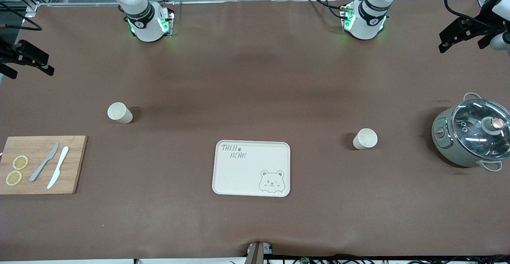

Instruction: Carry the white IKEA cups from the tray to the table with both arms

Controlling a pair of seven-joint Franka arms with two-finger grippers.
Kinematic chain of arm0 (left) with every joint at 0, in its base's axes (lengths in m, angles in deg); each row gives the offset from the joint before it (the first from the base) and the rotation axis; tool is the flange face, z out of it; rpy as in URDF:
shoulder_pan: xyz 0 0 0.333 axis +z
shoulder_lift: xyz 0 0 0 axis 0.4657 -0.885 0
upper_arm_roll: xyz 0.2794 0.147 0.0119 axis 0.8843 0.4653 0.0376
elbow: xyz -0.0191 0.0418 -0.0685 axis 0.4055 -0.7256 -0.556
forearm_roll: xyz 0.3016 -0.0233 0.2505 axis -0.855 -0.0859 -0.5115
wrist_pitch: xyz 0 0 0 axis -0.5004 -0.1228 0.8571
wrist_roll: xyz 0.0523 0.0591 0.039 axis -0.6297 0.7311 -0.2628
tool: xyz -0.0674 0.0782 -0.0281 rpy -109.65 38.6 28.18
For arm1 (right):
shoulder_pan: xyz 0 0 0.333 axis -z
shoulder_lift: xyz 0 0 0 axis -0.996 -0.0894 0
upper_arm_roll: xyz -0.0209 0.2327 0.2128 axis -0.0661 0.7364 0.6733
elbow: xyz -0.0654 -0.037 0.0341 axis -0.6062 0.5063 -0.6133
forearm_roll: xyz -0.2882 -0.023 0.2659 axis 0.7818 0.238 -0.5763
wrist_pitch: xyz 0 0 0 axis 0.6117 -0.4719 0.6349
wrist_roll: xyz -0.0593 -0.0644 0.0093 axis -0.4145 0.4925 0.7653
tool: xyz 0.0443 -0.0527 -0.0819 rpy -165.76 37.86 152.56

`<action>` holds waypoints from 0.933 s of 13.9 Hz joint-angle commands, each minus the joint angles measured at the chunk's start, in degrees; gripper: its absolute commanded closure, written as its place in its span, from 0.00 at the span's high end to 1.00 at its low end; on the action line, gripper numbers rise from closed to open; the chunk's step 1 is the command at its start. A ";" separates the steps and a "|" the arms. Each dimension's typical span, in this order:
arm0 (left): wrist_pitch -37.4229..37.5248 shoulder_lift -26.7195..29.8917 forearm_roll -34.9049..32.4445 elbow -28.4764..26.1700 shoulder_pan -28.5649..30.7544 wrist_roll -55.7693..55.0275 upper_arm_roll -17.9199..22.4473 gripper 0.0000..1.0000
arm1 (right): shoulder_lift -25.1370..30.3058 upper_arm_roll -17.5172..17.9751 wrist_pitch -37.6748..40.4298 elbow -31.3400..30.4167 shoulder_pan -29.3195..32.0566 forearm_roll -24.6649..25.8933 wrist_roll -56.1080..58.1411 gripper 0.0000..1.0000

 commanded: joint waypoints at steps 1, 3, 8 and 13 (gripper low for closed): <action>1.15 0.92 1.03 1.24 0.43 -0.41 -0.08 1.00 | -1.20 0.47 1.40 2.22 0.62 0.79 -0.44 1.00; 1.06 0.58 1.20 1.51 0.35 -0.58 0.01 1.00 | -1.20 0.47 1.40 2.13 0.53 0.71 -0.44 1.00; 1.24 0.40 1.29 1.34 0.08 -0.59 -0.52 1.00 | -1.20 0.47 1.40 2.04 0.53 0.70 -0.44 1.00; 1.15 0.48 1.20 0.46 -0.01 -0.94 -0.78 1.00 | -1.20 0.47 1.40 2.04 0.36 0.79 -0.26 1.00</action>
